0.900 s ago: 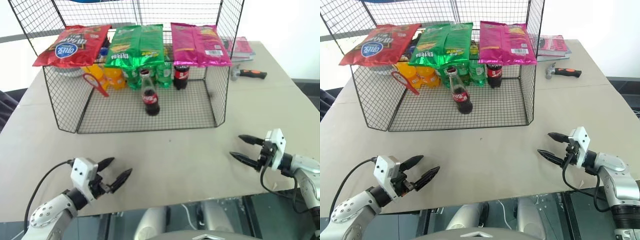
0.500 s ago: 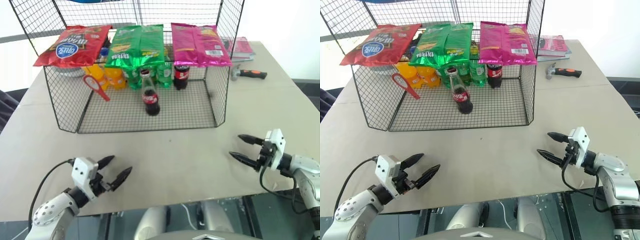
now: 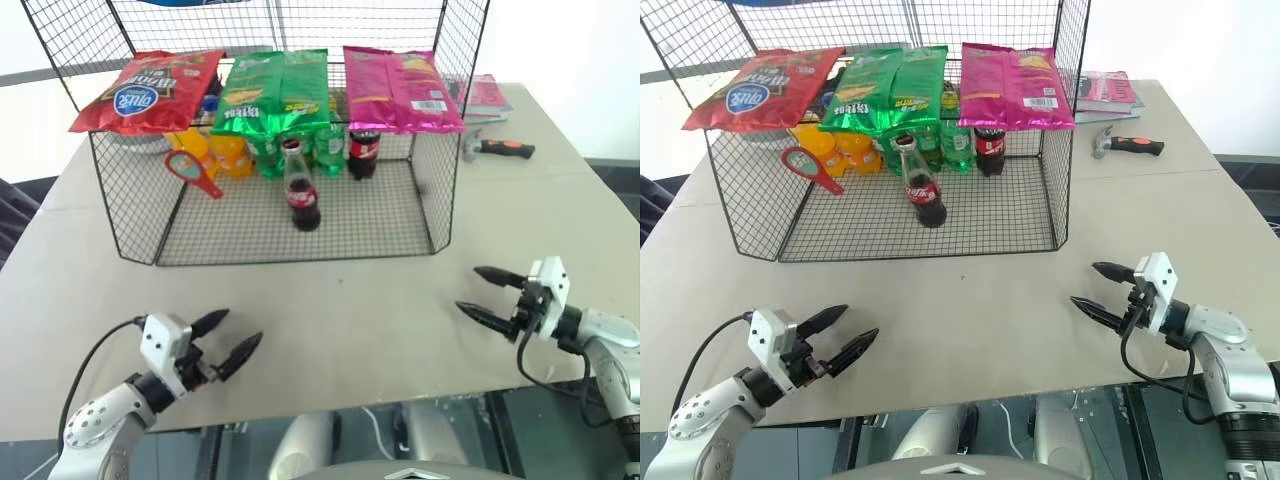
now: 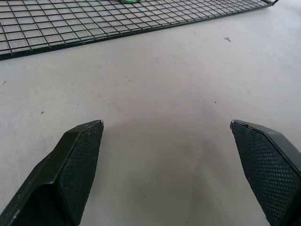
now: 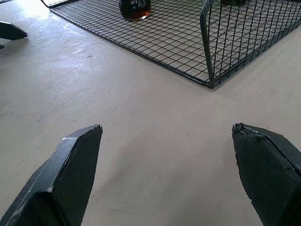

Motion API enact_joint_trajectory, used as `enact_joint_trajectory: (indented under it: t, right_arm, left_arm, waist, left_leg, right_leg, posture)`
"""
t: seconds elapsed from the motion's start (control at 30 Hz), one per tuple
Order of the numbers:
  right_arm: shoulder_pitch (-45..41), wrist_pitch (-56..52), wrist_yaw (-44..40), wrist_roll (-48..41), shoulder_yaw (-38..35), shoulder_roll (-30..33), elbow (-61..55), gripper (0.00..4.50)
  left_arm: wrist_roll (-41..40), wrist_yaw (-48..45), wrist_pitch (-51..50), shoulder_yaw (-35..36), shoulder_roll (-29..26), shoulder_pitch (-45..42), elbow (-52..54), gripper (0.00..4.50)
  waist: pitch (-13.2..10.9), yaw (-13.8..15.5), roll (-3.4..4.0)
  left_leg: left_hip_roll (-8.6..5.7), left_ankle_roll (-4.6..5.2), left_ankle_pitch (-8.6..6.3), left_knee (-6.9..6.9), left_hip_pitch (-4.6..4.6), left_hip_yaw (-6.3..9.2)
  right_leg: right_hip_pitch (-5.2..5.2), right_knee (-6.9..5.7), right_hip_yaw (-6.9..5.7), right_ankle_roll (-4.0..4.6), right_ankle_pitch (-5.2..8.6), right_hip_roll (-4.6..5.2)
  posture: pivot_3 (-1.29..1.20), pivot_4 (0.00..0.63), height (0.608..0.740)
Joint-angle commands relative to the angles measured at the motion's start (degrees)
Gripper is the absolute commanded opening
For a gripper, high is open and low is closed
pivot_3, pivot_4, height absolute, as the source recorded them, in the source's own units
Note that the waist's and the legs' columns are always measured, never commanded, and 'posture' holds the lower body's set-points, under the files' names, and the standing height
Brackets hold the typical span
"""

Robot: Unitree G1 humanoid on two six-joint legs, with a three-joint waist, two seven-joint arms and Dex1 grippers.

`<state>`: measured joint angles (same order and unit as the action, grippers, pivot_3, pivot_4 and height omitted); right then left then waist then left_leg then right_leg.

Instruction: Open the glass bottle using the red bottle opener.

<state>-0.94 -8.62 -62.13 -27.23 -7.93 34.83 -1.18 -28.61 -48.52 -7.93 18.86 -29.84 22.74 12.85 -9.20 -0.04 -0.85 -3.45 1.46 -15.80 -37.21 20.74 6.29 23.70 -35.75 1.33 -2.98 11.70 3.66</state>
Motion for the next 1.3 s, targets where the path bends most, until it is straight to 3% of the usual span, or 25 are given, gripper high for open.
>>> enact_joint_trajectory:
  t: [0.03, 0.3, 0.57, 1.13, 1.23, 1.3]
  right_arm:
    - [0.4, -1.9, 0.4, -2.4, 1.5, -0.7, -8.2, 4.44]
    - [-4.3, -9.3, 10.4, -4.8, 8.3, -7.0, -25.1, 4.44]
    - [-11.4, -12.8, 21.3, -3.7, 11.3, -12.2, -33.7, 4.44]
    - [-11.7, -12.0, 25.0, -2.9, 13.2, -13.2, -35.2, 4.44]
    - [-11.4, -11.7, 25.3, -2.6, 13.3, -13.2, -35.3, 4.5]
    - [-11.3, -11.5, 25.5, -2.3, 13.4, -13.3, -35.3, 4.5]
  left_arm:
    - [-4.3, 1.4, -0.1, 4.3, 0.4, -3.6, -0.3, 4.5]
    - [0.7, 12.2, 6.1, 7.2, 1.8, -19.9, -7.0, 4.5]
    - [7.8, 23.3, 10.2, 6.4, 0.8, -38.3, -19.0, 4.5]
    - [12.7, 22.8, 18.5, 1.2, 1.4, -56.1, -41.0, 4.5]
    - [11.8, 21.5, 19.1, 0.9, 1.8, -56.7, -41.5, 3.67]
    - [11.5, 21.0, 18.9, 1.1, 1.9, -56.4, -41.0, 2.72]
  waist:
    - [0.0, 0.0, -0.01]
    - [0.0, 0.6, -0.05]
    - [0.0, 0.9, -0.13]
    - [0.0, 0.7, -0.17]
    - [0.0, 0.3, -0.17]
    - [0.0, 0.2, -0.17]
  left_leg:
    - [0.0, 0.0, 0.0, 0.0, 0.01, 0.01]
    - [-0.02, -0.02, 0.01, -0.05, 0.04, 0.07]
    - [-0.18, -0.26, 0.15, -0.07, 0.13, 0.28]
    - [-0.33, -0.29, 0.17, -0.08, 0.24, 0.38]
    - [-0.31, -0.29, 0.17, -0.07, 0.24, 0.38]
    - [-0.31, -0.29, 0.17, -0.07, 0.26, 0.38]
  right_leg:
    - [0.01, 0.0, -0.01, 0.0, 0.0, 0.0]
    - [0.02, 0.0, -0.04, 0.0, -0.02, -0.01]
    - [0.04, -0.02, -0.23, 0.0, -0.03, -0.1]
    - [0.14, -0.09, -0.27, -0.03, -0.05, -0.05]
    - [0.17, -0.09, -0.26, -0.03, -0.05, -0.07]
    - [0.18, -0.08, -0.26, -0.03, -0.04, -0.06]
  posture:
    - [0.0, 0.15, 0.74]
    - [0.0, 0.15, 0.74]
    - [0.0, 0.15, 0.74]
    - [0.0, 0.15, 0.74]
    - [0.0, 0.15, 0.74]
    - [0.0, 0.15, 0.74]
